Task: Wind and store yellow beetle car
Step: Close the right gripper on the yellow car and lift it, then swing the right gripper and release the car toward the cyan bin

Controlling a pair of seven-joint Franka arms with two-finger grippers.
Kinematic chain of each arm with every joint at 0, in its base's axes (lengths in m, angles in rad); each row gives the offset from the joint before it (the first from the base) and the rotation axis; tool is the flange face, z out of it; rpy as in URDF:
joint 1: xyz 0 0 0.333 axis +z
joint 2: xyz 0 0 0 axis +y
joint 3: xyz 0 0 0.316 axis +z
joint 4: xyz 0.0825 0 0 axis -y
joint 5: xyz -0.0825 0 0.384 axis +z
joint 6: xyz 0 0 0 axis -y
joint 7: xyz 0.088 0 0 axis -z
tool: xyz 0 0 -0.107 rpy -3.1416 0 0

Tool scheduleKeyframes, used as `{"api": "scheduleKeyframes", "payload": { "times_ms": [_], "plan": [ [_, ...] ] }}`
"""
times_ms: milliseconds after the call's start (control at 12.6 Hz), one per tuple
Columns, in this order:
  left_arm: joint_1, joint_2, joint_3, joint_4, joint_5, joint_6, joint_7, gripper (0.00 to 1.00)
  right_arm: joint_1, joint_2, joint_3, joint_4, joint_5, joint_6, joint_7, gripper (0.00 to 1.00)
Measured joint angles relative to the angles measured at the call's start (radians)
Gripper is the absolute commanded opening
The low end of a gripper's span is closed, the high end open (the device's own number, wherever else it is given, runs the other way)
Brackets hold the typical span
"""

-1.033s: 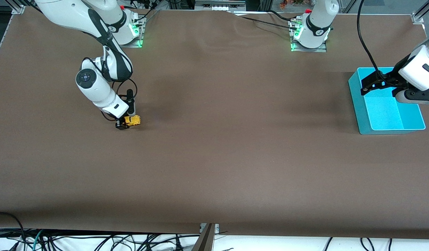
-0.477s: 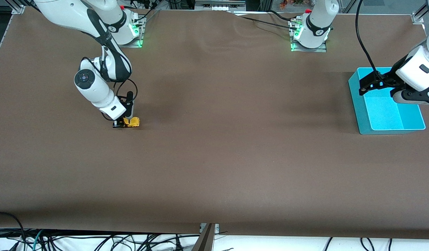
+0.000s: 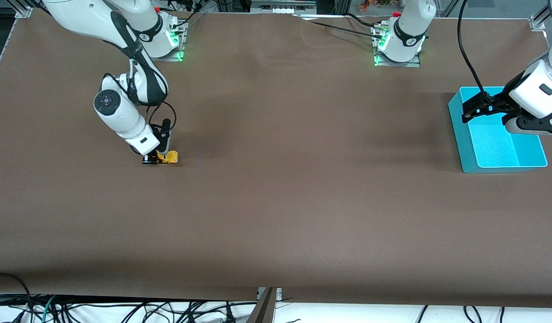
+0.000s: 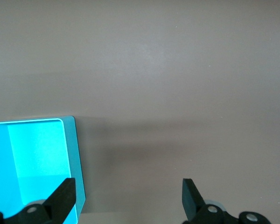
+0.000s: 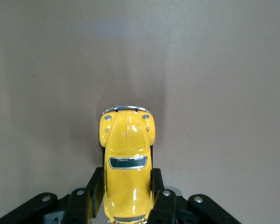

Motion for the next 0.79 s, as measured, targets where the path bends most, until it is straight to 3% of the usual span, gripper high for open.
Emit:
{"api": "scheduleKeyframes", "payload": {
  "times_ms": [477, 715, 795],
  "plan": [
    [0.000, 0.005, 0.000, 0.000, -0.017, 0.000, 0.000, 1.00, -0.269, -0.001, -0.016, 0.000, 0.000, -0.006, -0.267, 0.19],
    [0.000, 0.017, 0.003, 0.000, -0.050, 0.001, -0.003, 1.00, -0.424, 0.002, -0.016, 0.002, 0.000, 0.001, -0.390, 0.22],
    [0.001, 0.018, 0.005, 0.000, -0.060, 0.001, -0.008, 1.00, -0.457, 0.003, -0.016, 0.003, 0.000, 0.001, -0.410, 0.27]
  ]
}}
